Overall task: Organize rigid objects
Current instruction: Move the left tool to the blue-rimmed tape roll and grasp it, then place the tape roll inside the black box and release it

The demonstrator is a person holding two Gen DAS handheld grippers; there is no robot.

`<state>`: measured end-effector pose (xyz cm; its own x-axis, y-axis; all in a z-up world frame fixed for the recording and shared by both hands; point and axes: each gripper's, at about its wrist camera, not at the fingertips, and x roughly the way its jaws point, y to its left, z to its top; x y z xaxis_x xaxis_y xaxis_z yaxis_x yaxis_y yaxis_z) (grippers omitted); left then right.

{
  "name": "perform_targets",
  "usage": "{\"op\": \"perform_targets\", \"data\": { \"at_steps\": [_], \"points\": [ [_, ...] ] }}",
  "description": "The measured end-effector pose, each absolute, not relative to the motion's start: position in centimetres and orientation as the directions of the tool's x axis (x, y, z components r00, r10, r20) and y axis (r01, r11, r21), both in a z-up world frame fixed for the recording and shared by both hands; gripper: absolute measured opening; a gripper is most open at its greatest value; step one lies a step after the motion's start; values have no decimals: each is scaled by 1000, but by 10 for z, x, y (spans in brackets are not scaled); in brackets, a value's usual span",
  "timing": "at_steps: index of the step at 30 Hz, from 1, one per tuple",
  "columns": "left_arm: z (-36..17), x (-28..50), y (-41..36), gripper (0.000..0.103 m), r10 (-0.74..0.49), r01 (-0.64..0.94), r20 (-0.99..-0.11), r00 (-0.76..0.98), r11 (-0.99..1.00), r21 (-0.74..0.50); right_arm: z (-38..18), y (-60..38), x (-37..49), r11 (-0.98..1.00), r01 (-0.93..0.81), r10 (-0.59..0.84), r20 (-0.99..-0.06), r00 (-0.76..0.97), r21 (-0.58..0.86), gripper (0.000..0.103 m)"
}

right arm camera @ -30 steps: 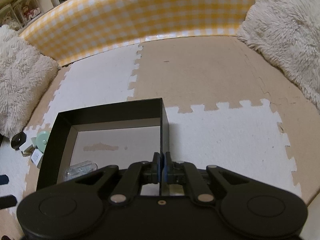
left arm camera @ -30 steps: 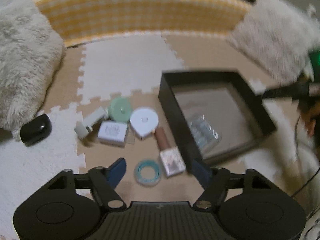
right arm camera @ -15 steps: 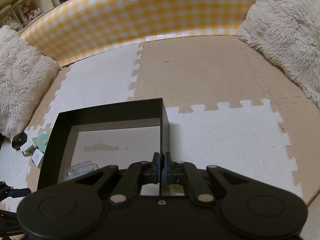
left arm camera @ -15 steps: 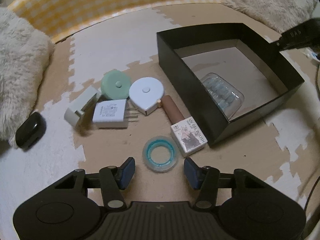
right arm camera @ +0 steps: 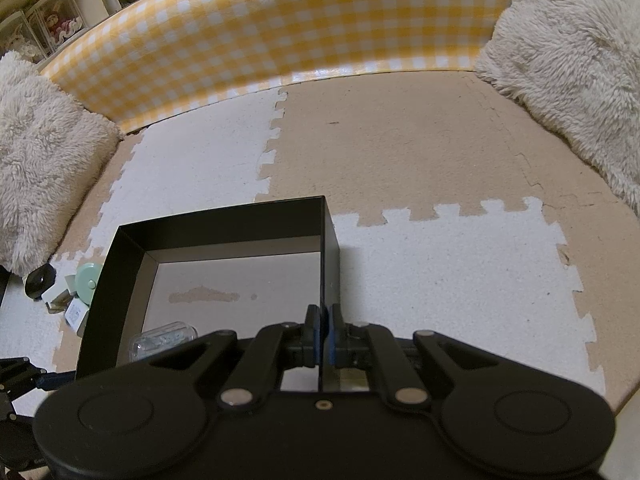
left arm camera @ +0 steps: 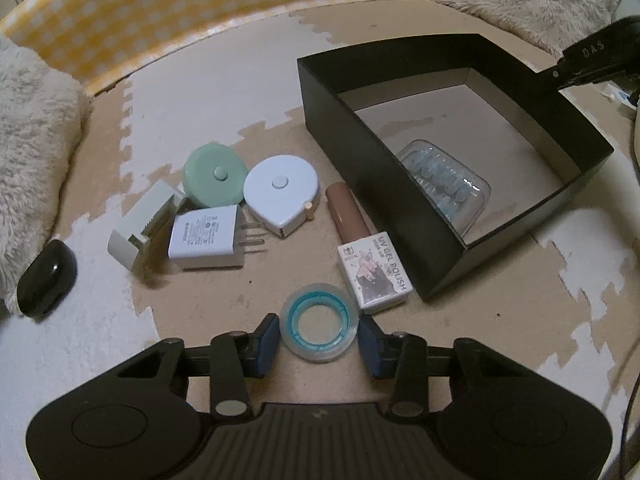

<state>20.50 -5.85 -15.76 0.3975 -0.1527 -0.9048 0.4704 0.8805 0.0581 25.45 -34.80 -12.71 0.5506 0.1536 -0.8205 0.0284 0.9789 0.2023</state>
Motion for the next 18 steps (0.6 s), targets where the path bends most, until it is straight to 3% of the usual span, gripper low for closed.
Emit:
{"op": "perform_targets", "data": {
  "at_steps": [10,18],
  "points": [
    [-139,207,-43,44,-123,356,-898,422,934,40,-127,-348,255,978,28,156,-820,550,204,5],
    [-90,199,-48,44,-266,354,-802,535,932,-73,-127,-348,255,978,27,157,-820,550,205,5]
  ]
}}
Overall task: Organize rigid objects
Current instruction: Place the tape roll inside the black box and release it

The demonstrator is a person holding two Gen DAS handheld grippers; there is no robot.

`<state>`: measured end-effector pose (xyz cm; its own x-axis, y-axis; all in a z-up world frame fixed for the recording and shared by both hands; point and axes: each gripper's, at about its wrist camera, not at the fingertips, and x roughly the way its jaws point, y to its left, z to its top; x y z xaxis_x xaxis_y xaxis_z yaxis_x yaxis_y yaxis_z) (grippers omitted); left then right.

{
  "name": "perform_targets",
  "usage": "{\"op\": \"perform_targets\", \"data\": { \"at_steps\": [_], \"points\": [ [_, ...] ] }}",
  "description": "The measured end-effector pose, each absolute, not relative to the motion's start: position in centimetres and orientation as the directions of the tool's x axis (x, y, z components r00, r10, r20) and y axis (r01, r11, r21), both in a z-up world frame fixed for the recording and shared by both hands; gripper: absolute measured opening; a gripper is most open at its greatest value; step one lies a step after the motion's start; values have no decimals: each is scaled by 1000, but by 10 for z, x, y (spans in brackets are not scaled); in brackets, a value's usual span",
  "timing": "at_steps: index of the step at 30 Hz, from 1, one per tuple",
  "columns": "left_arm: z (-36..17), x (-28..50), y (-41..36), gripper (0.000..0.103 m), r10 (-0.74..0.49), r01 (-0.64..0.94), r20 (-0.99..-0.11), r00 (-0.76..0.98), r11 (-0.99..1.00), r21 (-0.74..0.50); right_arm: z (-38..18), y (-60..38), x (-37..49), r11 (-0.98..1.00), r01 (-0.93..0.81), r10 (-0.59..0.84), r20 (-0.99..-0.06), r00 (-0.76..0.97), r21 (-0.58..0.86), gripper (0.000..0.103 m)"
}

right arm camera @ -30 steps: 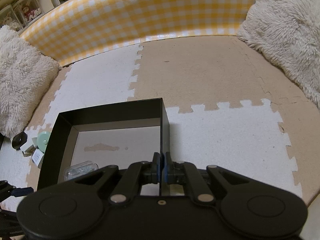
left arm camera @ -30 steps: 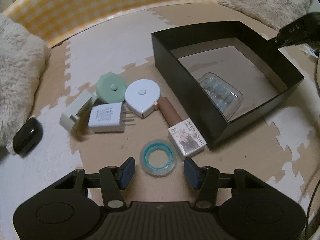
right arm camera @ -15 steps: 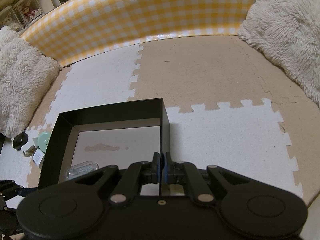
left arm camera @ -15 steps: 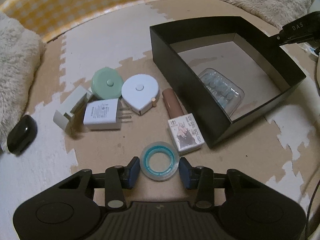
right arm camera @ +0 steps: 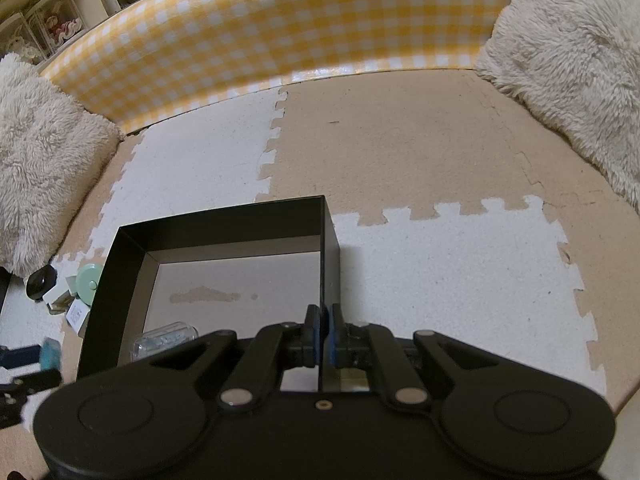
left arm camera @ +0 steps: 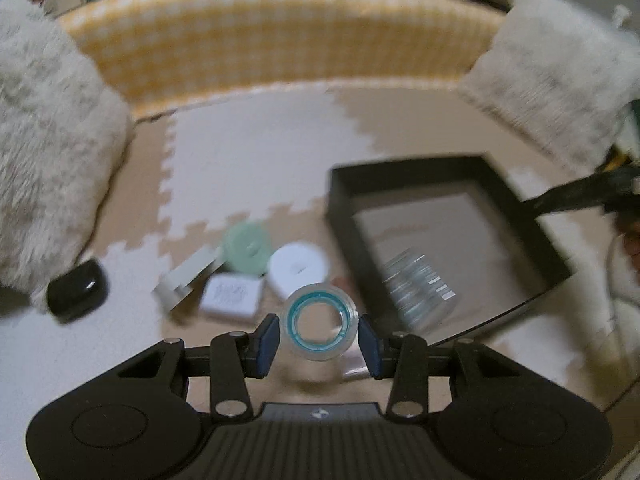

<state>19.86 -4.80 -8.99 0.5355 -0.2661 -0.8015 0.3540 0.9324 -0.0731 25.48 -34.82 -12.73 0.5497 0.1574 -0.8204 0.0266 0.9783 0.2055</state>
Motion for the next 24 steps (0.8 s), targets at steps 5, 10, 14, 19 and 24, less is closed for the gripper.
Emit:
{"op": "perform_targets", "data": {
  "at_steps": [5,10,14,19,24],
  "points": [
    [-80,192,-72,44,-387,409,-759,524,896,-175,-128,-348,255,979,27,156,-821,549,204,5],
    [-90,194,-106,44,-473,462,-744,472,851,-248,-128,-349,254,979,25,157,-821,549,204,5],
    [-101,197,-128,44,-499,498,-737,456,829,-254,-128,-349,255,981,22,151,-823,547,195,5],
    [-112,204,-144,44,-518,512,-732,442,816,-268,-128,-348,255,981,23,149,-825,545,192,5],
    [-120,211,-157,44,-509,528,-742,435,812,-247,-127,-350,255,981,22,150,-828,541,192,5]
  ]
}}
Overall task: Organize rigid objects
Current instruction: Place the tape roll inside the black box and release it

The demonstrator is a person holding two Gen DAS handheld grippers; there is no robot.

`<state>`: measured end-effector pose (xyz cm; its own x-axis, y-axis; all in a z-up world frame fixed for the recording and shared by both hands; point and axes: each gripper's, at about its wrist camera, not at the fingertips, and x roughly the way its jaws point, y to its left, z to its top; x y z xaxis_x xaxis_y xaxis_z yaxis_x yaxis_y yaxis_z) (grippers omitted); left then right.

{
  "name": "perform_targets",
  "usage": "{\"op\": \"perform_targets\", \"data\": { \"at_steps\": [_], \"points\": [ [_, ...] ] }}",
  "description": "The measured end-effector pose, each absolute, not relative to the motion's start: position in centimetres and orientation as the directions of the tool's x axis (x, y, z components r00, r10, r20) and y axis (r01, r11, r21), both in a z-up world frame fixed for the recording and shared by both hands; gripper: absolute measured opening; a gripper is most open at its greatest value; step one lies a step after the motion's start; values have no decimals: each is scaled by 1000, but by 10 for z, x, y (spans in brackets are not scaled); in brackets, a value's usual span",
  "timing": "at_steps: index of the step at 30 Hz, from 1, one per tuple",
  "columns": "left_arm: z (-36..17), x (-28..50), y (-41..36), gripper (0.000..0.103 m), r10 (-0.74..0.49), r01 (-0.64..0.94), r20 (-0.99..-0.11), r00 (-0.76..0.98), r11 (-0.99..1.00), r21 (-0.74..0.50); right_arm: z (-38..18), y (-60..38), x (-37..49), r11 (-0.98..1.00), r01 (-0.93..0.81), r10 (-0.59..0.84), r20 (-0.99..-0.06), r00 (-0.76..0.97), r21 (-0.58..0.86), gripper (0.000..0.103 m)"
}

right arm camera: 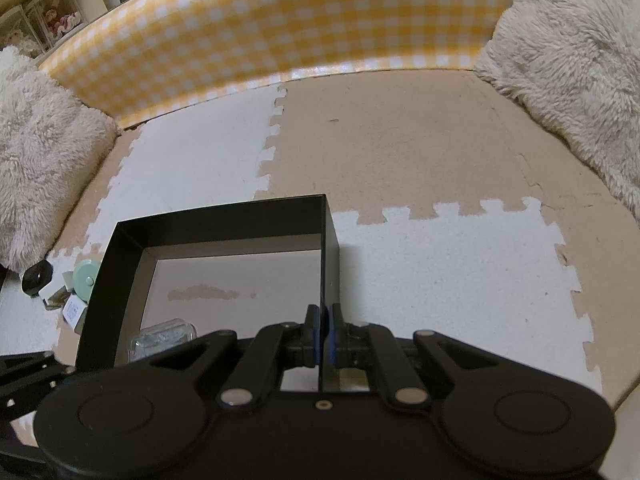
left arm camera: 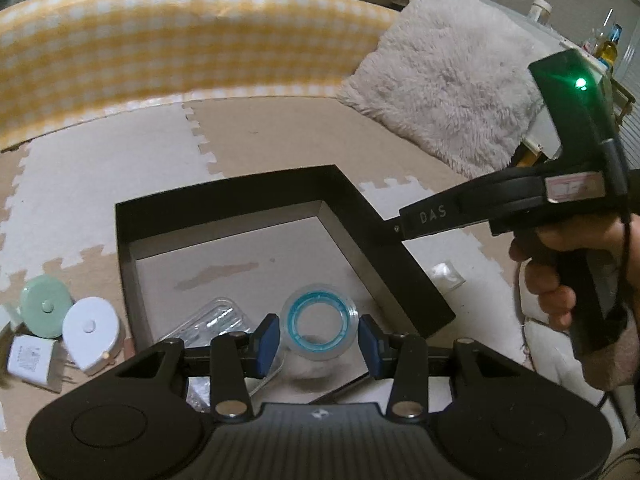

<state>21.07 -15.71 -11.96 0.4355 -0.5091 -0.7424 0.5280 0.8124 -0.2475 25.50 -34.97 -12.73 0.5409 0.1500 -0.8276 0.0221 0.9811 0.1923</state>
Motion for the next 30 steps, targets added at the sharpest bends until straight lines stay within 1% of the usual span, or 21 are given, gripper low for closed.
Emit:
{"op": "perform_targets", "data": {
  "at_steps": [7,9,11,14,15,20,22,26,30],
  "points": [
    [-134,213,-164,45,-496,530,-764,412,813,-242,-127,-351,254,981,21,151,-827,541,192,5],
    [-135,213,-162,49,-489,522,-766,418,819,-237,-127,-351,254,981,20,153,-827,541,194,5],
    [-134,214,-160,57,-476,507,-773,419,829,-235,-128,-352,255,980,20,156,-827,540,198,5],
    [-133,214,-157,65,-472,490,-776,418,837,-244,-128,-353,255,979,21,158,-826,541,200,5],
    [-132,214,-156,66,-471,486,-777,418,838,-247,-128,-353,255,980,20,158,-827,540,200,5],
    [-125,211,-155,84,-481,484,-775,410,835,-261,-127,-352,255,979,21,158,-826,540,202,5],
    [-122,208,-156,85,-490,498,-773,403,826,-264,-127,-352,255,979,22,160,-826,541,203,5],
    [-117,201,-160,91,-493,519,-772,402,817,-252,-127,-352,255,979,22,160,-826,541,204,5],
    [-111,195,-162,93,-497,534,-770,401,809,-245,-128,-352,255,978,23,161,-825,541,206,5]
  ]
}}
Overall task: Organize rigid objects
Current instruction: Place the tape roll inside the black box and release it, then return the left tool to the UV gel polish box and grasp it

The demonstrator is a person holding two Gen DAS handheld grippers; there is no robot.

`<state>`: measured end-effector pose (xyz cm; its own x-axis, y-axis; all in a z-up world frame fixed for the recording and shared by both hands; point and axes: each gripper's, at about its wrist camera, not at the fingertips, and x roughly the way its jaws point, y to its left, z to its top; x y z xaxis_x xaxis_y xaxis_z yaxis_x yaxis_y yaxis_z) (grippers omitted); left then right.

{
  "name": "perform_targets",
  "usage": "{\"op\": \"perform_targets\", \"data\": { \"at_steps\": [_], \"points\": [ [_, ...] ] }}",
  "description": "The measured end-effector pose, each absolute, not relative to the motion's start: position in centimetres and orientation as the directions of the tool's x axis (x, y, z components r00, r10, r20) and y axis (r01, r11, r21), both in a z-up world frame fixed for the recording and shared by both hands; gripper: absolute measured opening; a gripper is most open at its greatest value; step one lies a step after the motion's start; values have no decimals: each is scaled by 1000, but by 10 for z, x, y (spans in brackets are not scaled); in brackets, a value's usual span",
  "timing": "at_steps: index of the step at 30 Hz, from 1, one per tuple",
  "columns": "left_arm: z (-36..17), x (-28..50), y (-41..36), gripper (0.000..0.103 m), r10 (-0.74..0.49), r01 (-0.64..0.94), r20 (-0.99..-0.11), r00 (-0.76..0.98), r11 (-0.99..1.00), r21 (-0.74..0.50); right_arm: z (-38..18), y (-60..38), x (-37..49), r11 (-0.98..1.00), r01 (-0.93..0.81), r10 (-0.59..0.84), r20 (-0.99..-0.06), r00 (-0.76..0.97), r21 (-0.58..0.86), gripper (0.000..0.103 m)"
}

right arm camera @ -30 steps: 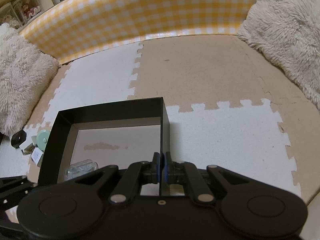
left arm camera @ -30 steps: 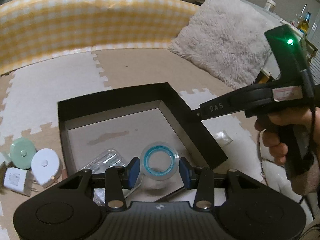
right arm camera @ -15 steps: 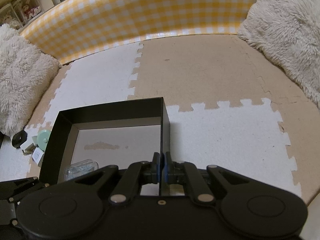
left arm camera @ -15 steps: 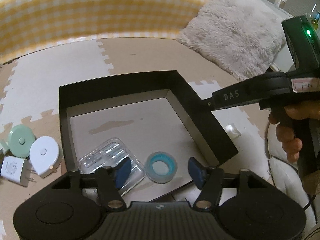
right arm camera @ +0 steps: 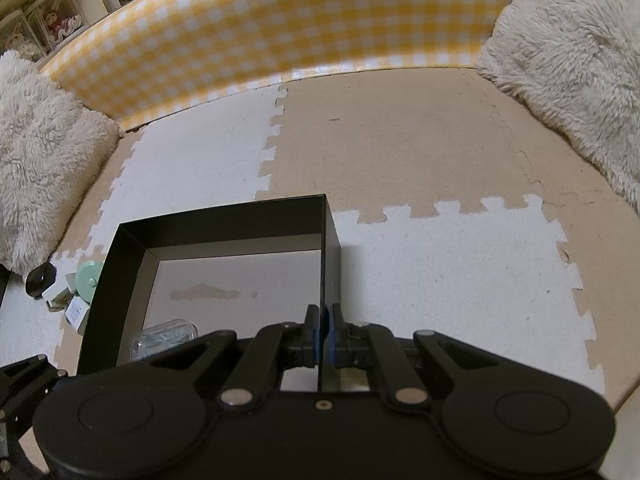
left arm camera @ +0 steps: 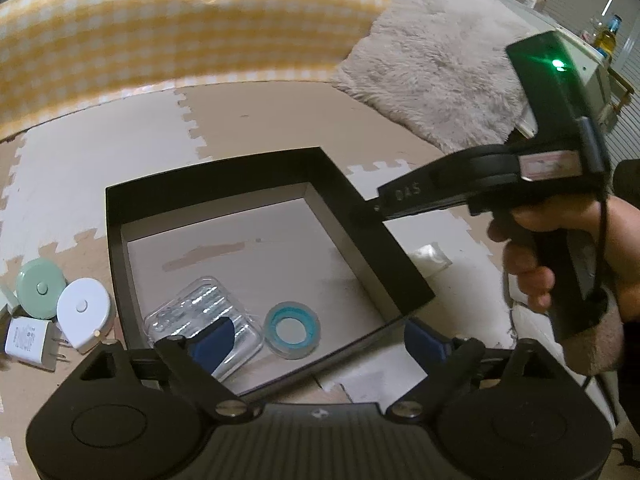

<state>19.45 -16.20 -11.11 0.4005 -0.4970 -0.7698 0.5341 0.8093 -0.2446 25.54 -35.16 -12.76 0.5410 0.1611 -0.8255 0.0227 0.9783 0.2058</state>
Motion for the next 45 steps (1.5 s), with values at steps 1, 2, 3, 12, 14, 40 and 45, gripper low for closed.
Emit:
{"op": "perform_targets", "data": {
  "at_steps": [1,2,3,12,14,40,45],
  "points": [
    [-109,193,-162,94,-498,539,-768,402,807,-242,-128,-352,255,978,23,161,-825,541,206,5],
    [-107,191,-162,96,-501,544,-765,404,804,-240,-128,-352,255,978,22,161,-825,541,205,5],
    [-105,189,-162,96,-505,548,-761,407,802,-239,-128,-352,255,978,22,161,-825,541,206,5],
    [-81,175,-154,103,-508,548,-729,459,808,-218,-128,-352,255,978,23,162,-825,541,206,5],
    [-75,173,-151,103,-502,541,-719,480,815,-208,-128,-352,255,978,22,162,-825,541,206,5],
    [-44,188,-48,103,-324,460,-675,663,888,26,-126,-351,256,977,23,167,-824,542,213,5],
    [-66,200,-44,98,-312,541,-775,549,840,45,-127,-352,256,976,23,168,-823,542,214,5]
  ]
}}
